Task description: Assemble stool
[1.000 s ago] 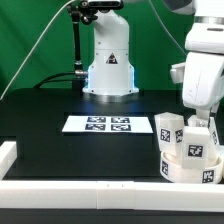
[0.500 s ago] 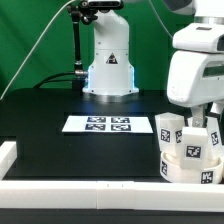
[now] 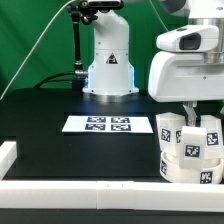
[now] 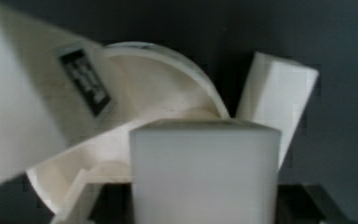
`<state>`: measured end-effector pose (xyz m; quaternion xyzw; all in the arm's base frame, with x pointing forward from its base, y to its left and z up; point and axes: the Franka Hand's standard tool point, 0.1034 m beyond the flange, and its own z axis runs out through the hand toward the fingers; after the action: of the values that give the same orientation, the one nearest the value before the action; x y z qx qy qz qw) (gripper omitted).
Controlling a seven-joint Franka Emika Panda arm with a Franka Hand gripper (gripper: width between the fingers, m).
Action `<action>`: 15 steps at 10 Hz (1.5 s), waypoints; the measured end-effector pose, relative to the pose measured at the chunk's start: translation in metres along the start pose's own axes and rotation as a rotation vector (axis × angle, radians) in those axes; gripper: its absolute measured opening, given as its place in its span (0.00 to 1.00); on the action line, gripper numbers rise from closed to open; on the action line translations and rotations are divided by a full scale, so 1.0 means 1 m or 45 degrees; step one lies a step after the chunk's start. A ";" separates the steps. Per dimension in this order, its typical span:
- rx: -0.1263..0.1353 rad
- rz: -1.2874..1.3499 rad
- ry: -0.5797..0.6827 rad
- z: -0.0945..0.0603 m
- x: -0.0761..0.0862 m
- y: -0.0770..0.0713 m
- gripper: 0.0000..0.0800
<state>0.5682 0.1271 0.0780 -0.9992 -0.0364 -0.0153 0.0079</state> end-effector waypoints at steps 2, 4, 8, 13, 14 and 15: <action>0.015 0.325 -0.007 0.000 0.000 -0.003 0.42; 0.015 0.453 -0.008 0.000 0.000 -0.005 0.42; 0.034 0.778 -0.015 0.000 0.000 -0.007 0.42; 0.148 1.464 -0.015 -0.002 -0.004 -0.009 0.42; 0.183 1.598 -0.016 -0.002 -0.003 -0.009 0.42; 0.205 1.706 -0.029 -0.002 -0.003 -0.010 0.42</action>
Offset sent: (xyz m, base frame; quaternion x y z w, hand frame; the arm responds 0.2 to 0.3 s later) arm 0.0074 -0.0028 -0.0009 -0.0435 0.0277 0.0622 0.9967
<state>0.5640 0.1373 0.0805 -0.8023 0.5902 0.0061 0.0897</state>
